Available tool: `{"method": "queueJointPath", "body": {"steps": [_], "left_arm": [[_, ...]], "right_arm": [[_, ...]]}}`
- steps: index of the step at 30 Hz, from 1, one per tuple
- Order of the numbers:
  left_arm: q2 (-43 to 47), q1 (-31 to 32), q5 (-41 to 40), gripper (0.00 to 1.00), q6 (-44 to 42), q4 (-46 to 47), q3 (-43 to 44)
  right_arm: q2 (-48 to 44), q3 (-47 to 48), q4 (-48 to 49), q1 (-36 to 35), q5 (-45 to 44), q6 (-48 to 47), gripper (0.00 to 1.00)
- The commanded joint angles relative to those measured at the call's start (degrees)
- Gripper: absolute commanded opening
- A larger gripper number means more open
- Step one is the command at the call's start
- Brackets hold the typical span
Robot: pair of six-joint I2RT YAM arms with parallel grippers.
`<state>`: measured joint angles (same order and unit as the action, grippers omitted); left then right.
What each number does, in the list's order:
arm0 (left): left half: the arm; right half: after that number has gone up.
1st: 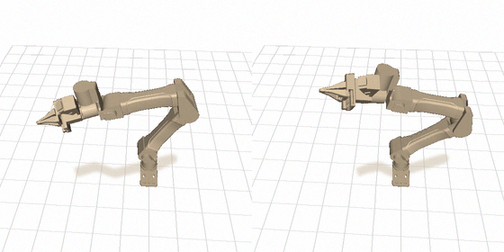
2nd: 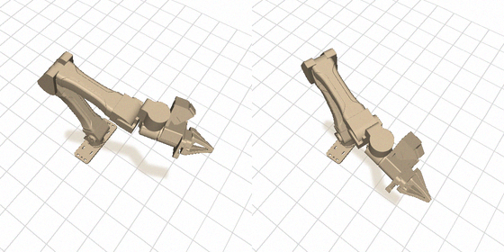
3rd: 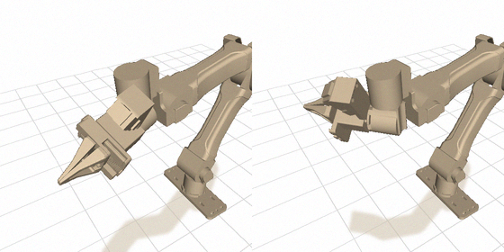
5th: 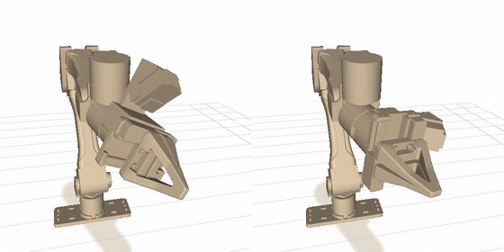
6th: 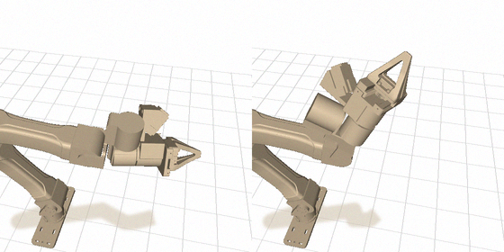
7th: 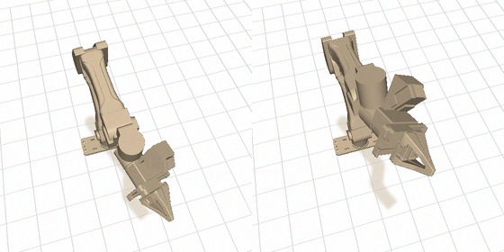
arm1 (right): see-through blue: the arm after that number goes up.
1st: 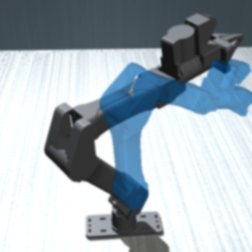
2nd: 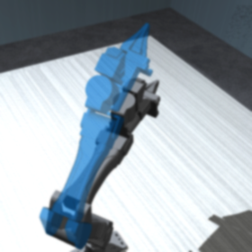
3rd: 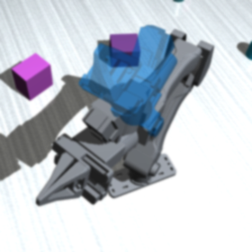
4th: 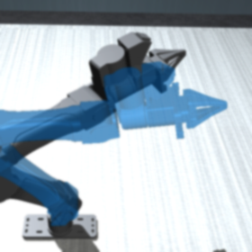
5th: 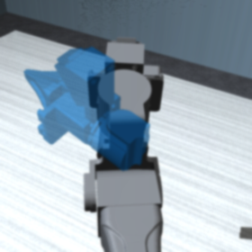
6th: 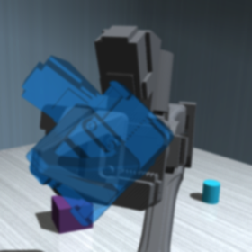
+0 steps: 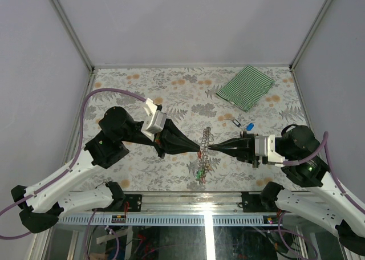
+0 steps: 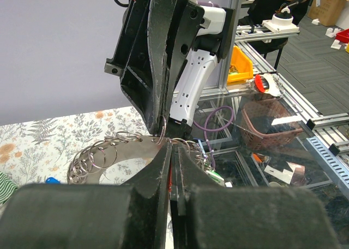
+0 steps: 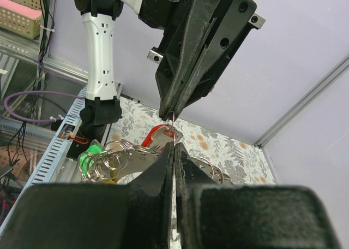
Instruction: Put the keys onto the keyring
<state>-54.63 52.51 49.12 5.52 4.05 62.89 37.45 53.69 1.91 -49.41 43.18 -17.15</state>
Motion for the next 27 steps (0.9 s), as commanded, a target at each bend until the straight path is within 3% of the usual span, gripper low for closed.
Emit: {"method": "queueJointPath", "body": {"steps": [1, 27], "left_arm": [[0.42, 0.29, 0.74, 0.00, -0.51, 2.34, 1.24], [0.14, 0.28, 1.30, 0.00, -0.33, 2.39, 1.53]], "right_arm": [[-0.46, 0.98, 3.44, 0.01, 0.80, 0.22, 0.00], [0.28, 1.16, 4.18, -0.07, 1.05, 0.48, 0.00]]}}
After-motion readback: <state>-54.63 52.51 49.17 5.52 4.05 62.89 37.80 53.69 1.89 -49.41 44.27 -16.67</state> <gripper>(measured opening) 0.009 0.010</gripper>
